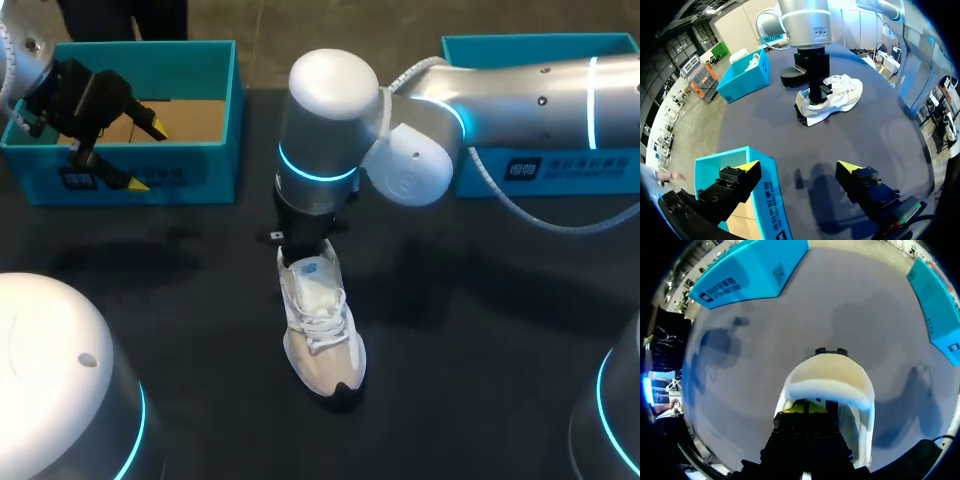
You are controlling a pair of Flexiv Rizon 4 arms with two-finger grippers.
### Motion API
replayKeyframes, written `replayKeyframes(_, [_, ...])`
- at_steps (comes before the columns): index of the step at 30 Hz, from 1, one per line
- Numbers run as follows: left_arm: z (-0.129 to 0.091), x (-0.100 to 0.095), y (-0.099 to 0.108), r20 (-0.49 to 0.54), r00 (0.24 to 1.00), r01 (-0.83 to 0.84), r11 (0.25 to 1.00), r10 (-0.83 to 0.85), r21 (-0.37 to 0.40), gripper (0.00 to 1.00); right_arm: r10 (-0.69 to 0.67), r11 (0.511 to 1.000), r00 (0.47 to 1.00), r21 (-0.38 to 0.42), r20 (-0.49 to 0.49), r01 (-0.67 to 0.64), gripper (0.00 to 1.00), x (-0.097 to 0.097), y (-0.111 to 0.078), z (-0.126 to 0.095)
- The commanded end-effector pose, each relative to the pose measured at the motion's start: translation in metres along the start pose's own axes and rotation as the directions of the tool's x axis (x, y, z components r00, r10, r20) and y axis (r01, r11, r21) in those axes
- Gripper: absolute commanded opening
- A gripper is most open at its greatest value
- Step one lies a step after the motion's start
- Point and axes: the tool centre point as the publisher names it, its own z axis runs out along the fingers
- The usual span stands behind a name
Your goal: Take the shoe out of the shoebox, open the shoe tongue, remove and reinsert the insole, then place the shoe into the shoebox
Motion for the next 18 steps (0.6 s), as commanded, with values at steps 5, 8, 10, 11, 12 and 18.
replayKeyframes(5, [0.0, -0.001, 0.0, -0.002, 1.0, 0.0, 1.0, 0.0, -0.004, 1.0, 0.008, 1.0, 1.0, 0.027, -0.022, -0.007, 0.0, -0.001, 0.001, 0.03])
replayKeyframes(8, [0.0, -0.001, 0.0, -0.002, 1.0, 0.0, 1.0, 0.0, -0.004, 1.0, 0.021, 0.999, 1.0, 0.048, -0.014, -0.02, 0.0, -0.004, -0.003, 0.037])
replayKeyframes(10, [0.0, -0.001, 0.0, -0.002, 1.0, 0.0, 1.0, 0.0, -0.004, 1.0, 0.026, 0.998, 1.0, 0.058, 0.012, -0.026, 0.0, -0.006, -0.006, 0.043])
replayKeyframes(11, [0.0, -0.001, 0.0, -0.002, 1.0, 0.0, 1.0, 0.0, -0.004, 1.0, 0.03, 0.998, 0.999, 0.06, 0.027, -0.031, 0.0, -0.007, -0.007, 0.044])
replayKeyframes(12, [0.0, -0.001, 0.0, -0.002, 1.0, 0.0, 1.0, 0.0, -0.004, 1.0, 0.031, 0.998, 0.998, 0.049, 0.05, -0.033, 0.0, -0.008, -0.009, 0.044])
replayKeyframes(18, [0.0, -0.001, 0.0, -0.002, 1.0, 0.0, 1.0, 0.0, -0.004, 1.0, 0.033, 0.999, 0.988, 0.009, 0.153, -0.035, 0.0, -0.013, -0.017, 0.04])
